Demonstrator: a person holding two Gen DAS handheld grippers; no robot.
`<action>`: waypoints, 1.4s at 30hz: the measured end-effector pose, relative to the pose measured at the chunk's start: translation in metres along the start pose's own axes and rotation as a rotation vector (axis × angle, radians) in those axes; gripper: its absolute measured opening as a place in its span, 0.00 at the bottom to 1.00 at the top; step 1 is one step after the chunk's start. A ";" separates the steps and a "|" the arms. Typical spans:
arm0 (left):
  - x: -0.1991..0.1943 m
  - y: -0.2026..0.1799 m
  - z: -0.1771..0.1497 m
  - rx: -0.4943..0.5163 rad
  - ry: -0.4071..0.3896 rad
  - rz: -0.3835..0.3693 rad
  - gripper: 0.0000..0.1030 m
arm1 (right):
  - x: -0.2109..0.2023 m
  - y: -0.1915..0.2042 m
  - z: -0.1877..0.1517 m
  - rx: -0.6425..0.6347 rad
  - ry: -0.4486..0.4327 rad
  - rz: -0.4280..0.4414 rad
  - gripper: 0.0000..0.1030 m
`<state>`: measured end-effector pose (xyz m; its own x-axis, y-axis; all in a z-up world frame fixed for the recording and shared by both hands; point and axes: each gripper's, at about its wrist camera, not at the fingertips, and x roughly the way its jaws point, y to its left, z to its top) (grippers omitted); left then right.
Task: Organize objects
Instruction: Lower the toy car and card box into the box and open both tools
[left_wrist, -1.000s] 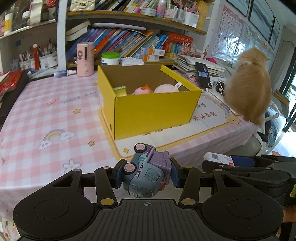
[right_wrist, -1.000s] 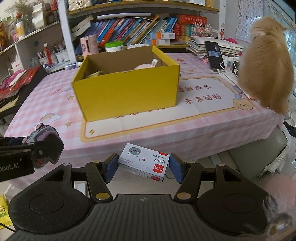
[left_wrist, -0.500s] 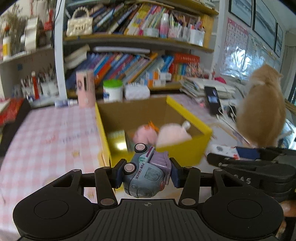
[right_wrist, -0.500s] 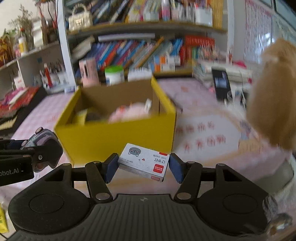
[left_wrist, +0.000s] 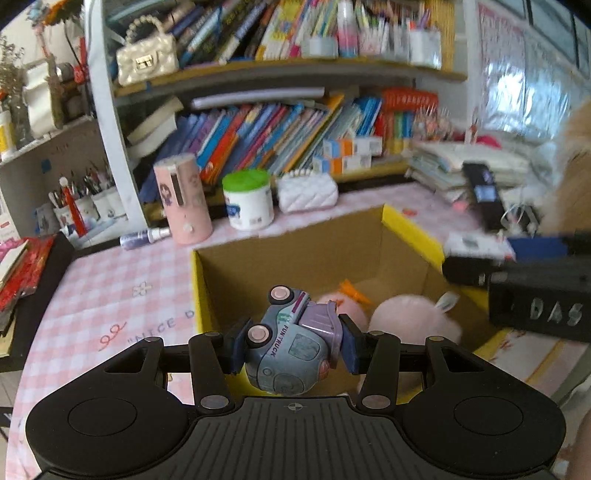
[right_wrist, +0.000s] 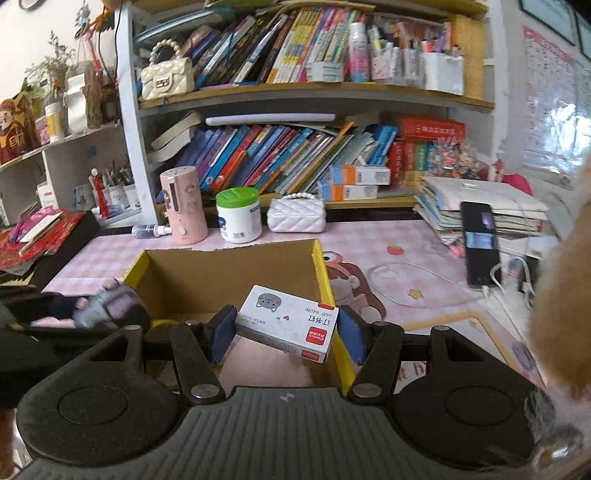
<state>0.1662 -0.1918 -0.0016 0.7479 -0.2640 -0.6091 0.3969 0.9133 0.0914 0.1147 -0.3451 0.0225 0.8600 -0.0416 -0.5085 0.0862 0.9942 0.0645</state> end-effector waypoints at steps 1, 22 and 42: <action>0.005 -0.001 -0.001 0.002 0.013 0.003 0.46 | 0.006 0.000 0.002 -0.006 0.005 0.011 0.56; 0.049 -0.019 0.005 0.045 0.070 0.036 0.46 | 0.070 -0.006 0.011 -0.060 0.096 0.130 0.56; 0.010 -0.018 -0.007 0.063 0.020 0.088 0.81 | 0.092 -0.006 0.014 -0.064 0.129 0.175 0.56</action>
<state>0.1630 -0.2087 -0.0144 0.7708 -0.1773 -0.6119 0.3634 0.9113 0.1937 0.1998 -0.3566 -0.0125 0.7874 0.1406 -0.6002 -0.0941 0.9897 0.1083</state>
